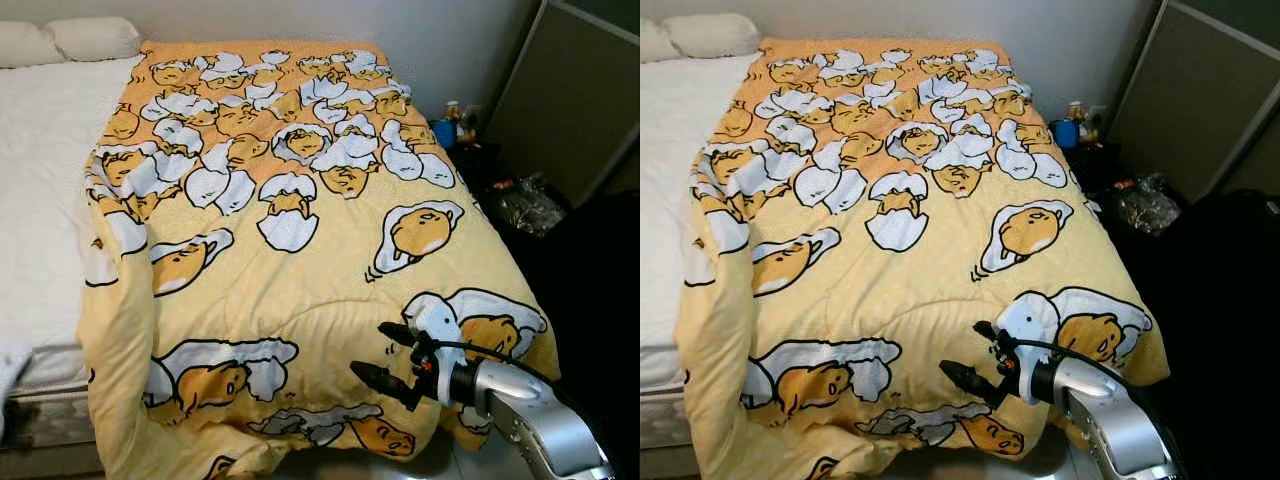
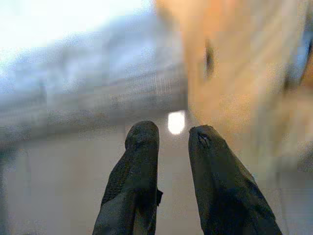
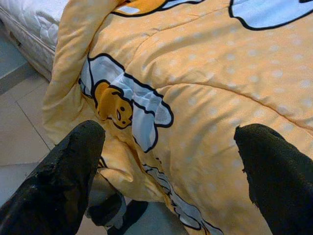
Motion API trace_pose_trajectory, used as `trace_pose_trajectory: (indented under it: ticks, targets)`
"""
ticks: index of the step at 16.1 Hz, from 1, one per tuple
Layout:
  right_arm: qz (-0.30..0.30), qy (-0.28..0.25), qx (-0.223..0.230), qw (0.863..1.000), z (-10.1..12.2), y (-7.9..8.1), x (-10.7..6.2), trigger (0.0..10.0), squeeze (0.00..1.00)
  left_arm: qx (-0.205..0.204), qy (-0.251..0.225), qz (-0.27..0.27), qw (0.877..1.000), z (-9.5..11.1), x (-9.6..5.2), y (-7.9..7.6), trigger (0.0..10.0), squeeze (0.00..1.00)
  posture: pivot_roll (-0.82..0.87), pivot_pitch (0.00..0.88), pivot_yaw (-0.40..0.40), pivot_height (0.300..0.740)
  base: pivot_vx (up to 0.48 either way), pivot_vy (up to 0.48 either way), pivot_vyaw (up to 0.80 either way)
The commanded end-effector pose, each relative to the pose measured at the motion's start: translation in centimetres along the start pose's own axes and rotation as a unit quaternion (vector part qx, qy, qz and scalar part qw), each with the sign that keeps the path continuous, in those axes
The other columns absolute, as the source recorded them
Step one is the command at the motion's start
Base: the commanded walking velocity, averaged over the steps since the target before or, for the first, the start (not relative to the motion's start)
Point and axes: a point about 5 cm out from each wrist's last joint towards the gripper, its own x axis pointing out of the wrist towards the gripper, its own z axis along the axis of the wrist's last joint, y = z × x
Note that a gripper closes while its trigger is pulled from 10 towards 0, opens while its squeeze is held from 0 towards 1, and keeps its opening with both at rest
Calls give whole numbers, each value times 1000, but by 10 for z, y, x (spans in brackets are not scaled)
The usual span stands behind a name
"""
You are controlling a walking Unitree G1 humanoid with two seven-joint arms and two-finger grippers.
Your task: Clean up the room
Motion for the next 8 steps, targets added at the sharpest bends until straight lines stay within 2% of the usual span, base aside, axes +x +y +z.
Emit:
trace_pose_trajectory:
  ticks: [1,2,3,4,5,6,7,8]
  targets:
    - [-1,-8,-7,1000,3,-1,1,10000,0,2,-33,7,999,9,0,1,10000,0,25,0,16,740,0,0,0]
    - [-24,-20,-7,999,5,-2,4,10000,0,-10,-145,14,989,41,5,-10,10000,0,20,0,17,740,0,0,0]
    - [-50,-30,-7,998,7,-6,6,10000,0,-22,-203,3,979,59,5,-23,10000,0,11,0,21,740,0,0,0]
    - [-98,-47,-5,994,10,-11,10,10000,0,-29,-275,-26,961,81,4,-45,10000,0,3,0,20,740,0,0,0]
    - [-132,-56,-6,990,12,-14,12,10000,0,-41,-297,-36,953,89,6,-57,10000,0,-3,0,21,740,0,0,0]
    - [-192,-70,5,979,14,-20,15,10000,0,-47,-333,-54,940,103,7,-79,10000,0,-9,0,21,740,0,0,0]
    - [-227,-79,14,971,16,-24,16,10000,0,-38,-356,-65,932,111,7,-94,10000,0,-10,0,21,740,0,0,0]
    - [-297,-87,24,951,16,-32,15,10000,0,-32,-388,-99,916,124,6,-126,10000,0,-15,0,24,740,0,0,0]
